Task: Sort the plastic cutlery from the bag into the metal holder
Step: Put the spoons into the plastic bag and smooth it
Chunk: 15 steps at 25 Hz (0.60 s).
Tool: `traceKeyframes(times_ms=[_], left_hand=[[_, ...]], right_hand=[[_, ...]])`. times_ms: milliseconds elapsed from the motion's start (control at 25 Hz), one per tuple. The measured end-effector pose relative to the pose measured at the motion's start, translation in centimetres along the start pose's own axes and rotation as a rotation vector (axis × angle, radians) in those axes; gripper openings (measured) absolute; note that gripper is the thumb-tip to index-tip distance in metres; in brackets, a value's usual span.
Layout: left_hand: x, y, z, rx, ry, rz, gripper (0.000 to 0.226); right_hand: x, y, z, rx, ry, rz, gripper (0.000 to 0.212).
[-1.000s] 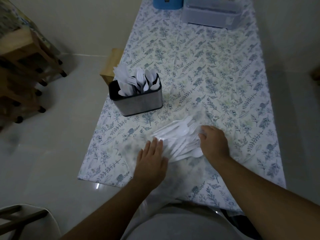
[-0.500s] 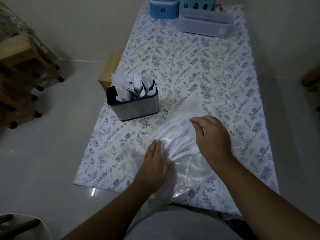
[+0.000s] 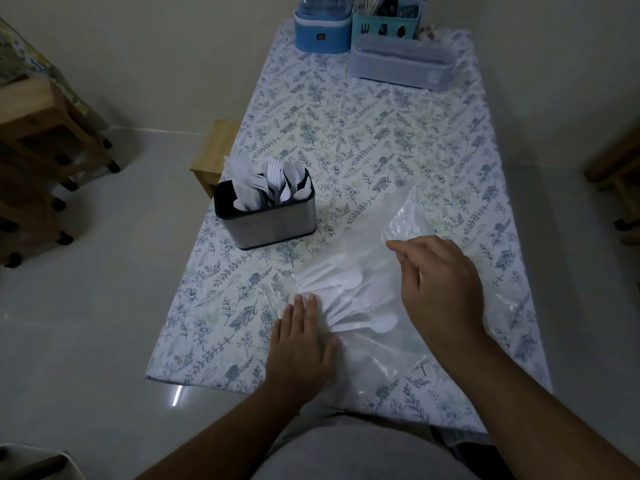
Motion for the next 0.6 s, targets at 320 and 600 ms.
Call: traceKeyframes(times_ms=[320, 600], left_hand=[[-0.2, -0.7, -0.2, 0.041, -0.228, 0.099, 0.079], [-0.7, 0.5, 0.4, -0.011, -0.095, 0.012, 0.08]], right_hand=[[4.6, 3.6, -3.7, 0.154, 0.169, 0.343, 0.05], [10.1, 5.6, -6.2, 0.215, 0.118, 0.567, 0.042]])
Point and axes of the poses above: each hand's wrist, its own y-axis away from the middle knuckle, its own x-axis out of the palm, z = x × y, the point moved 4 cm from there along -y, towards the middle knuckle, and after that the axes turned 1 degree about -y, right-handed, at the moved point
